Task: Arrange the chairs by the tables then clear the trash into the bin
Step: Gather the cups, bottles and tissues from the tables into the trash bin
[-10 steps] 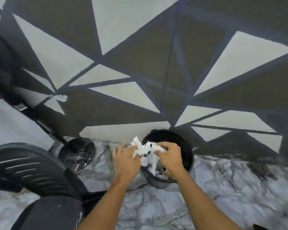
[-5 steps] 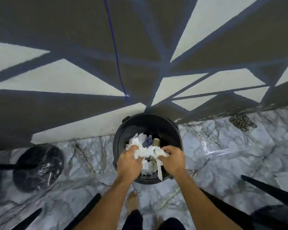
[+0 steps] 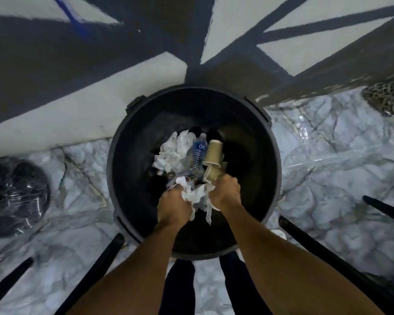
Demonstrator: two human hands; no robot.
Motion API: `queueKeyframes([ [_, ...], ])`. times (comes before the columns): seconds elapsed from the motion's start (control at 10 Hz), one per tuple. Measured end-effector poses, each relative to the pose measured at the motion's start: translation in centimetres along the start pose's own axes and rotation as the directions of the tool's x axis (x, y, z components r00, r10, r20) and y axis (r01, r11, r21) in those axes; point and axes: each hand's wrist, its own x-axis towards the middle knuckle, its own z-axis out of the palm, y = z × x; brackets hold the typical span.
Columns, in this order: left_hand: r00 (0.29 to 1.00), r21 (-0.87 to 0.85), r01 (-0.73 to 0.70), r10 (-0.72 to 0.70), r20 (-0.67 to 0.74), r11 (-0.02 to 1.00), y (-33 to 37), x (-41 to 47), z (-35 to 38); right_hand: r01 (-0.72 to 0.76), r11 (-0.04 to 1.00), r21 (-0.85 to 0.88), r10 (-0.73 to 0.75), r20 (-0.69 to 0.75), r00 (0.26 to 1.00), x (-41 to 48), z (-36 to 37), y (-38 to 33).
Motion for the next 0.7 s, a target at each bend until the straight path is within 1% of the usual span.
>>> queueKeyframes([
  [0.1, 1.0, 0.038, -0.009, 0.01, -0.009, 0.999, -0.8, 2.5, 2.2, -0.04, 0.998, -0.053, 0.04, 0.006, 0.999, 3.0, 1.4, 0.5],
  [0.2, 0.999, 0.073, -0.029, 0.03, -0.014, 0.997, -1.5, 4.4, 3.9, -0.034, 0.995, -0.096, 0.037, 0.025, 0.999, 5.0, 2.6, 1.1],
  [0.3, 0.999, 0.104, -0.037, 0.033, 0.032, 0.994, -1.8, 5.5, 5.3, 0.007, 0.995, -0.098, 0.002, 0.086, 0.996, 5.8, 3.9, 1.6],
  [0.4, 0.982, 0.171, -0.032, -0.001, 0.19, 0.985, -1.9, 5.8, 6.2, 0.024, 0.996, -0.081, -0.011, 0.162, 0.987, 5.7, 4.3, 2.1],
  [0.5, 0.983, 0.145, -0.045, 0.019, 0.18, 0.988, -1.4, 5.0, 5.7, 0.059, 0.989, -0.135, -0.037, 0.158, 0.987, 5.2, 2.9, 2.0],
  [0.6, 0.993, 0.061, -0.089, 0.084, 0.08, 0.994, -0.7, 3.7, 3.7, 0.109, 0.983, -0.147, -0.087, 0.149, 0.985, 3.9, 0.3, 1.3],
  [0.7, 0.987, 0.035, -0.163, 0.163, 0.011, 0.986, 0.6, 1.8, 0.4, 0.212, 0.965, -0.152, -0.19, 0.146, 0.971, 0.8, -2.6, 0.1],
])
